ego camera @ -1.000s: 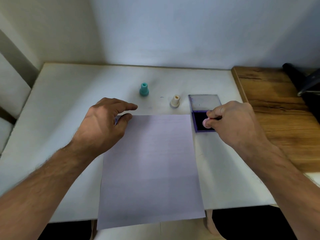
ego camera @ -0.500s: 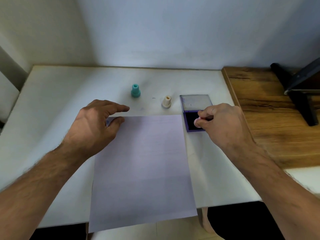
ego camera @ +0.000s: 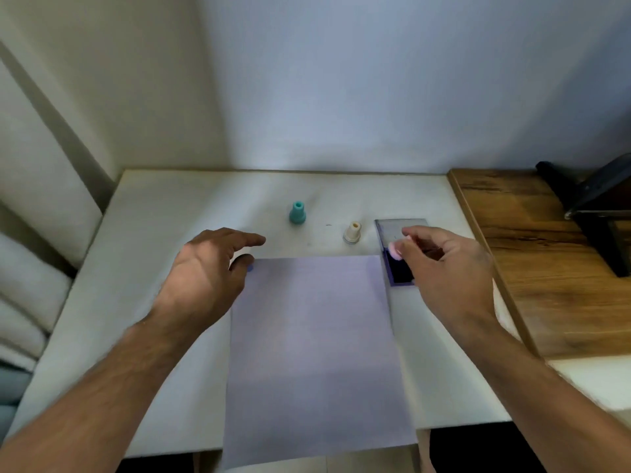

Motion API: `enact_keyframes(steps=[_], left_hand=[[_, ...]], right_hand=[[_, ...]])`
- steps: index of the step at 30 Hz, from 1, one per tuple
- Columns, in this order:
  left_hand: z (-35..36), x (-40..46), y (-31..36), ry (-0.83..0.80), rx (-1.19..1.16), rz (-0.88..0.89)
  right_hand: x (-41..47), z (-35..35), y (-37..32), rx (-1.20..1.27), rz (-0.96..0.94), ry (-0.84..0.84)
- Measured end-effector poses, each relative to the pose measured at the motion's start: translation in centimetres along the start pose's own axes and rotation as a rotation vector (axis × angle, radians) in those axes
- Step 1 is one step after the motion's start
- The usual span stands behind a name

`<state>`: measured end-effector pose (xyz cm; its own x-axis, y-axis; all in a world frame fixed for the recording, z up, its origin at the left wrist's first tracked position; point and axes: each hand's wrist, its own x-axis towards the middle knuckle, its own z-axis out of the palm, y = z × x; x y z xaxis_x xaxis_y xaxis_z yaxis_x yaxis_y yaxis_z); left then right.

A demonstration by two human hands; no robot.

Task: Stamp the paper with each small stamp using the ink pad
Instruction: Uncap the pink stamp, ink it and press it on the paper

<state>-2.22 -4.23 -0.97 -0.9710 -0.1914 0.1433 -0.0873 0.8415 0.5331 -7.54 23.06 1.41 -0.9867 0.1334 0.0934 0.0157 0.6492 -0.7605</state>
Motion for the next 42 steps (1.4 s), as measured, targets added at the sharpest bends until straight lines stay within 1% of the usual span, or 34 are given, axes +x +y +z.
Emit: enact_keyframes(steps=[2,3,4,6,8,12,16,19,23,28,32,35,38,40,42], left_hand=[[-0.4,-0.4,-0.5,0.008,-0.010,-0.022],[-0.6,-0.6,-0.8,0.008,-0.006,-0.030],[-0.7,-0.8,-1.1,0.006,0.001,-0.044],[-0.9,-1.0,-1.7,-0.002,0.012,-0.075],[-0.9,-1.0,-2.3,-0.008,0.028,-0.074],[-0.9,-0.8,-2.7,-0.045,0.021,-0.092],[-0.5,-0.7,-3.4,-0.107,0.072,-0.095],[-0.4,-0.7,-4.1,-0.143,0.070,-0.116],[0.0,-0.9,-4.6,-0.165,0.041,-0.126],[0.7,-0.9,-4.1,-0.148,0.041,-0.114],[1.0,-1.2,-3.7,-0.144,0.060,-0.074],[1.0,-1.2,-3.7,-0.139,0.070,-0.044],[0.9,-1.0,-3.7,-0.166,0.074,-0.058],[0.8,-0.9,-3.7,-0.180,0.072,-0.051],[0.7,-1.0,-3.7,-0.188,0.081,-0.046]], right_hand=[[-0.9,2.1,-2.2,0.441,0.174,-0.088],[-1.5,3.6,-3.3,0.600,0.240,-0.148],[-2.0,5.2,-4.2,0.684,0.266,-0.186],[-3.1,8.4,-5.7,0.764,0.274,-0.218],[-3.8,10.9,-6.3,0.809,0.302,-0.190],[-4.4,13.8,-6.3,0.784,0.340,-0.120],[-4.7,14.8,-5.6,0.720,0.303,-0.129],[-4.7,14.7,-5.3,0.717,0.277,-0.118],[-5.6,15.1,-5.0,0.646,0.221,-0.086],[-6.1,15.9,-5.0,0.509,0.094,-0.009],[-6.2,16.0,-4.9,0.454,0.039,-0.029],[-6.0,15.7,-4.8,0.451,0.038,-0.093],[-6.0,15.3,-4.8,0.413,0.024,-0.148],[-6.1,15.2,-4.8,0.390,0.013,-0.127],[-6.2,15.4,-4.8,0.382,0.009,-0.069]])
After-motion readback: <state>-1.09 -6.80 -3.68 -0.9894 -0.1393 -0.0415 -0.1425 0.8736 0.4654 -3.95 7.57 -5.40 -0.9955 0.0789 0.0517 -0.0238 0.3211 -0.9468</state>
